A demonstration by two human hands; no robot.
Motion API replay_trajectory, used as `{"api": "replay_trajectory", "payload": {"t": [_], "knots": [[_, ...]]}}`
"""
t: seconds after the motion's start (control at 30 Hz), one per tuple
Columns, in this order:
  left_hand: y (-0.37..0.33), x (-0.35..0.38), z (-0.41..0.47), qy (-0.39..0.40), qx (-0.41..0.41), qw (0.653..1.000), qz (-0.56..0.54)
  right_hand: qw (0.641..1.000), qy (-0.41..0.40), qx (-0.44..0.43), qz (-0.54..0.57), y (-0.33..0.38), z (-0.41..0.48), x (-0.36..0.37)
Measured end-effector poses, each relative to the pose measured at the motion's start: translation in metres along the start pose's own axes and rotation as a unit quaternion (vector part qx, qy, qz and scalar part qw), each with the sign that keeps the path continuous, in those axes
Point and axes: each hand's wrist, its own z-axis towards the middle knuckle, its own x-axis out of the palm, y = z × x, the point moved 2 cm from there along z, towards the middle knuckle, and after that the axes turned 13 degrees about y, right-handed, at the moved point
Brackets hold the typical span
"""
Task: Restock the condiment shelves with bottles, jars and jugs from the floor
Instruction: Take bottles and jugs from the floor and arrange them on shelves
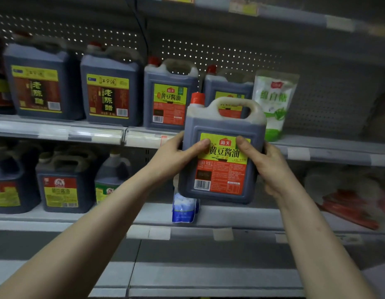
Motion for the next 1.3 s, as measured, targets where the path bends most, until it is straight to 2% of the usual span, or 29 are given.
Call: {"api": "replay_trajectory", "payload": {"t": [0.43,0.8,1.13,1.3], "knots": [[-0.03,-0.003,0.119,-0.067,0.068,0.993,0.076,0.996,0.034,-0.079,-0.038,0.023,0.114,-0.075],[-0.016,-0.021,0.171,-0.086,0.098,0.985,0.109,0.99,0.027,-0.089,-0.104,0.015,0.167,-0.093],[-0.011,-0.03,0.178,-0.086,0.077,0.983,0.143,0.973,-0.025,-0.1,-0.205,0.01,0.176,-0.092],[-0.009,-0.027,0.177,-0.134,0.063,0.969,0.198,0.947,-0.087,-0.116,-0.285,0.007,0.173,-0.089]]}}
